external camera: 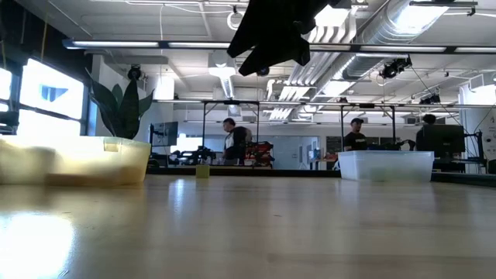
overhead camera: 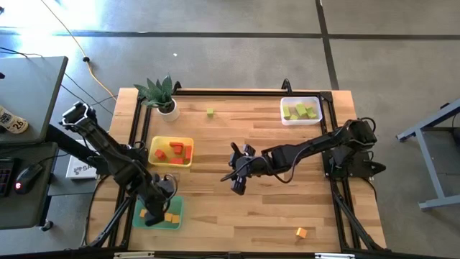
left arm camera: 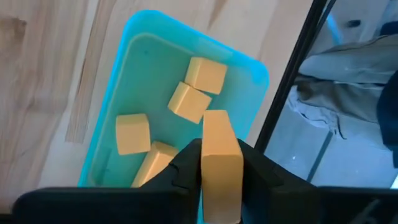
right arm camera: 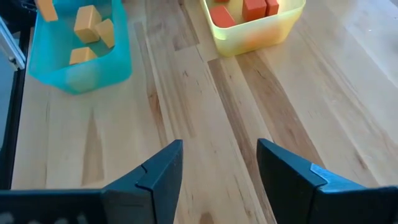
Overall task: Sort & place blocks by color
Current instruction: Put the yellow block into the green bin, then put the green block into the white bin
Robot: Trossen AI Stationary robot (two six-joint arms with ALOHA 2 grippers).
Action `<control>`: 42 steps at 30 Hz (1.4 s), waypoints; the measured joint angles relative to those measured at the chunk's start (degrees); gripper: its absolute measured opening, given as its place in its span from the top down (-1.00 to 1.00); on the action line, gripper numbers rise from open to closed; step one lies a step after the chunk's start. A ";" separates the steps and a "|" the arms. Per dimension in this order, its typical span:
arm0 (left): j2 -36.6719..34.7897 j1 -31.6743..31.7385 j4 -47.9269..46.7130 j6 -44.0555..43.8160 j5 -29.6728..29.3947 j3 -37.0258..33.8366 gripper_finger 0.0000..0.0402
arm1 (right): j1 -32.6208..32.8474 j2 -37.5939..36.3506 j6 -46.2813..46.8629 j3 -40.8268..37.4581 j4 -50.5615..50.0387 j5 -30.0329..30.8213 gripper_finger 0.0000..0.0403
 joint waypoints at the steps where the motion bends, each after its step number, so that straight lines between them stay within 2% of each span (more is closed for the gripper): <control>1: 0.40 0.00 0.04 -0.02 -0.05 0.00 0.66 | -0.03 0.00 0.03 0.00 0.01 0.00 0.05; 14: 1.32 2.68 0.39 4.29 -0.17 0.04 0.20 | -0.03 0.00 0.31 0.00 0.05 -0.07 0.05; 17: 1.32 4.76 0.44 6.88 -0.30 0.04 0.17 | -0.03 0.00 0.31 0.00 0.16 0.48 0.05; 21: 1.01 8.20 0.43 10.69 -3.27 0.04 0.18 | -0.03 0.00 0.31 0.00 0.18 2.00 0.05; 27: -0.04 16.29 0.49 21.01 -6.88 0.02 0.20 | -0.03 0.02 1.28 0.00 0.18 3.79 0.05; 32: -0.33 24.35 1.90 30.19 -10.84 0.02 0.20 | -0.51 0.02 5.44 0.00 0.18 8.35 0.05; 36: -0.37 31.15 5.07 37.84 -12.96 0.02 0.20 | -1.62 0.02 8.30 0.00 0.04 10.05 0.05; 42: -0.37 40.89 13.25 47.39 -13.18 0.02 0.20 | -3.75 0.02 9.36 0.00 -0.25 10.07 0.05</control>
